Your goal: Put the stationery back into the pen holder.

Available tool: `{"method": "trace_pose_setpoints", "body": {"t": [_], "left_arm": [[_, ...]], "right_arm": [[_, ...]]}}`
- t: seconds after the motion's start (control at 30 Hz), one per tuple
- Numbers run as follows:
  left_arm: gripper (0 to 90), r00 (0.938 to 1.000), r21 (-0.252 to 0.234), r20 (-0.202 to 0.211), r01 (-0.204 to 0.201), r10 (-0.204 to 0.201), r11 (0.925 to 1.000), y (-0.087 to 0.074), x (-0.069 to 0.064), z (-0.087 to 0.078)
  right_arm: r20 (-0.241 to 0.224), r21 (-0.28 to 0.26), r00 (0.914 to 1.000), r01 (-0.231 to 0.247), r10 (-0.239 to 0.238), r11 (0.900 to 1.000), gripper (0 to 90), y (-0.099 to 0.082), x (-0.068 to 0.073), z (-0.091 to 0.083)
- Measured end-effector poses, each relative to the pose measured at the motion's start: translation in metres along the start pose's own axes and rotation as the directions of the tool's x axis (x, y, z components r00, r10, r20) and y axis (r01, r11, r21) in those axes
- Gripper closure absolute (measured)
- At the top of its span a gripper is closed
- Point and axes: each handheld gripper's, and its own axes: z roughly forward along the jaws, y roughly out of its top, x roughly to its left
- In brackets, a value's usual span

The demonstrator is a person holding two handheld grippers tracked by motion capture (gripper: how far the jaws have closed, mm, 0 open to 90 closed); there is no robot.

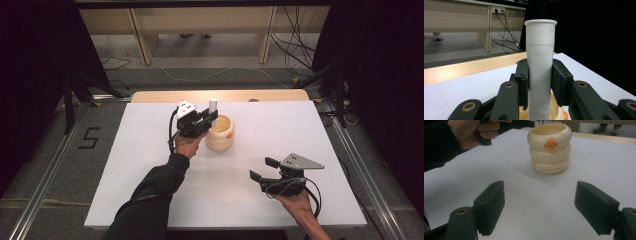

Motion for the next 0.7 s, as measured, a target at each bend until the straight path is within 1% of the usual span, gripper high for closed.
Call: {"method": "trace_pose_setpoints", "body": {"t": [0.2, 0.37, 0.47, 0.6, 0.67, 0.7], "left_arm": [[69.2, 0.9999, 0.000, -0.004, 0.015, -0.015, 0.9999, -0.005, -0.001, 0.008], [69.2, 0.9999, 0.001, -0.009, 0.013, -0.013, 0.9999, -0.007, -0.004, 0.013], [69.1, 0.9997, 0.003, -0.010, 0.020, -0.020, 0.9998, -0.009, -0.005, 0.016], [69.1, 0.9996, 0.007, -0.020, 0.017, -0.017, 0.9998, -0.011, -0.006, 0.020], [69.1, 0.9992, 0.008, -0.025, 0.031, -0.031, 0.9995, -0.013, -0.006, 0.022], [69.1, 0.9993, 0.010, -0.025, 0.029, -0.028, 0.9995, -0.014, -0.007, 0.023]], "right_arm": [[-0.002, 0.002, 1.0000, -0.001, 0.001, 1.0000, 24.7, 0.000, 0.000, 0.000], [-0.003, 0.004, 1.0000, 0.001, -0.001, 1.0000, 24.7, -0.001, 0.000, 0.001], [-0.005, 0.002, 1.0000, 0.003, -0.003, 1.0000, 24.7, 0.000, 0.000, 0.000], [-0.007, 0.002, 1.0000, 0.002, -0.002, 1.0000, 24.7, -0.001, 0.000, 0.000], [-0.009, 0.003, 1.0000, 0.002, -0.002, 1.0000, 24.7, -0.001, 0.000, 0.001], [-0.008, 0.004, 1.0000, 0.002, -0.002, 1.0000, 24.7, -0.001, 0.000, 0.001]]}}
